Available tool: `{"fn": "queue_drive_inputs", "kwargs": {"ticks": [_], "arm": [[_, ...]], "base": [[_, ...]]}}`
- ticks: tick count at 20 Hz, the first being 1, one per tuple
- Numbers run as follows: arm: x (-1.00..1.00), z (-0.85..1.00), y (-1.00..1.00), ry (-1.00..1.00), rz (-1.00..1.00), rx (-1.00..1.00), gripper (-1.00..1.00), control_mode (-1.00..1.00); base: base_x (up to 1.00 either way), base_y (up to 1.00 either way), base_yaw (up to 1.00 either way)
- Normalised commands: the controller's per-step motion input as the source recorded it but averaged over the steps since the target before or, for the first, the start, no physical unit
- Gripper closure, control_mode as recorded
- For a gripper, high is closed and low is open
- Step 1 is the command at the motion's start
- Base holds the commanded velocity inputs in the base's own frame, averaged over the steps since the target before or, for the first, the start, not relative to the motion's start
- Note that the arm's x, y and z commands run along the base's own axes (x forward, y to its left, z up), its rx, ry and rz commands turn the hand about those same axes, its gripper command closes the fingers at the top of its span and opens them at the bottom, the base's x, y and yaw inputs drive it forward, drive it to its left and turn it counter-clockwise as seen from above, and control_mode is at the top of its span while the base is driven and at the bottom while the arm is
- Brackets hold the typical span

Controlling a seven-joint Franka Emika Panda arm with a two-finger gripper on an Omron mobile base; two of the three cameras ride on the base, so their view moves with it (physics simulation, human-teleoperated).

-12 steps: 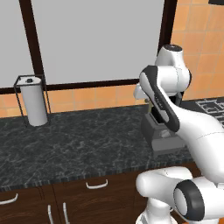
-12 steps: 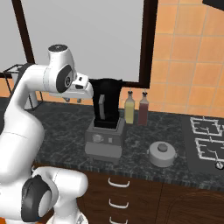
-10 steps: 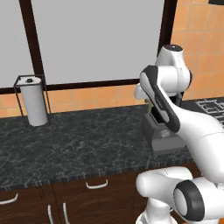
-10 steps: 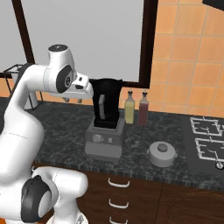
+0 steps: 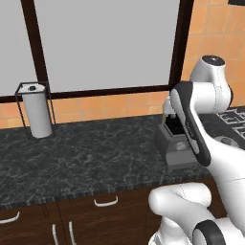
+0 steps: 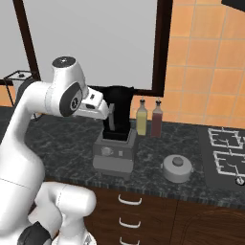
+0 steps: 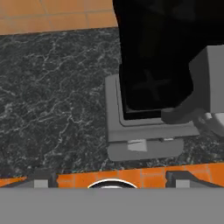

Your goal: Close the lid blender by securely placing the lid on top.

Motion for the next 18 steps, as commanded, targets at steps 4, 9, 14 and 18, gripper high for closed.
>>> {"fn": "queue_drive_inputs", "kwargs": {"ticks": [4, 9, 14, 18], "arm": [[-0.29, -0.16, -0.64, -0.09, -0.24, 0.00, -1.00, -1.00], [-0.20, -0.07, -0.77, -0.01, -0.23, 0.00, -1.00, -1.00], [-0.15, -0.06, -0.83, 0.00, -0.15, 0.00, -1.00, -1.00], [-0.03, -0.09, -0.69, 0.00, -0.10, 0.00, -1.00, -1.00]], "base": [[0.00, 0.00, 0.00], [0.00, 0.00, 0.00], [0.00, 0.00, 0.00], [0.00, 0.00, 0.00]]}}
